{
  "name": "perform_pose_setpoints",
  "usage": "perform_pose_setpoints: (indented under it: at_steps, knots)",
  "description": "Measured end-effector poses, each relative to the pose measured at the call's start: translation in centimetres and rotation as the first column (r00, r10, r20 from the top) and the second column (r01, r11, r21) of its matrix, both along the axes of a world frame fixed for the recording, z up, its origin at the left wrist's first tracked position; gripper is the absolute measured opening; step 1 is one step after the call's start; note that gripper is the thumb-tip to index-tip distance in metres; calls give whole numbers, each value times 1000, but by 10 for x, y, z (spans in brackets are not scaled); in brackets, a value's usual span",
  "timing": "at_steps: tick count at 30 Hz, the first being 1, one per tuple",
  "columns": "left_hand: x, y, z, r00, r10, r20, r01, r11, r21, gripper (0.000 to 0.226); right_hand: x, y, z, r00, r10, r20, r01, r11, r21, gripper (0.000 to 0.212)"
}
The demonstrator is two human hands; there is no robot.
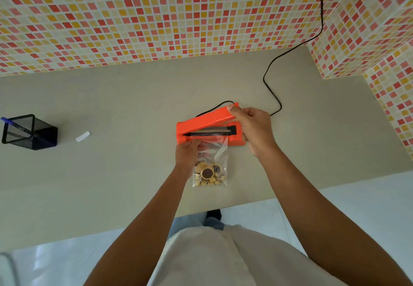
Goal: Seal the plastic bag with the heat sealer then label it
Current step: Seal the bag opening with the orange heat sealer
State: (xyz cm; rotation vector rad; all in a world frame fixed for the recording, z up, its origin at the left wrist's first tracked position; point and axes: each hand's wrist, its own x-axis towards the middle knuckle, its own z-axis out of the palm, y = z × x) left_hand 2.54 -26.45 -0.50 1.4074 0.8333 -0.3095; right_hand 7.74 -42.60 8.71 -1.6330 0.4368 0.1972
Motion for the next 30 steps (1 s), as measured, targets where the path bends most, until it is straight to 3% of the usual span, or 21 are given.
perform_pose_setpoints:
  at_steps: [8, 13, 17, 20, 23, 30]
  knots:
    - [-1, 0, 3, 1000, 5, -8, -5, 999, -39, 23, -3, 33, 39, 979, 146, 145, -139, 989, -54, 38]
    - [0, 2, 5, 1000, 4, 7, -4, 999, -52, 22, -11, 26, 27, 981, 104, 163, -115, 991, 61, 33]
    - [-2, 3, 5, 1000, 0, 11, 1, 998, -64, 20, -26, -1, -38, 1000, -17, -20, 13, 979, -206, 27]
    - [-2, 3, 6, 1000, 3, 25, -1, 997, -79, 21, -46, -13, -77, 978, -11, -209, -56, 949, -310, 34]
    - [0, 3, 7, 1000, -1, 31, 4, 997, -75, 21, -58, -9, -86, 966, 27, -259, -86, 972, -218, 44]
    - [2, 4, 15, 996, -4, 89, 11, 997, -70, 25, -49, -1, -80, 976, 59, -209, -60, 998, 3, 6]
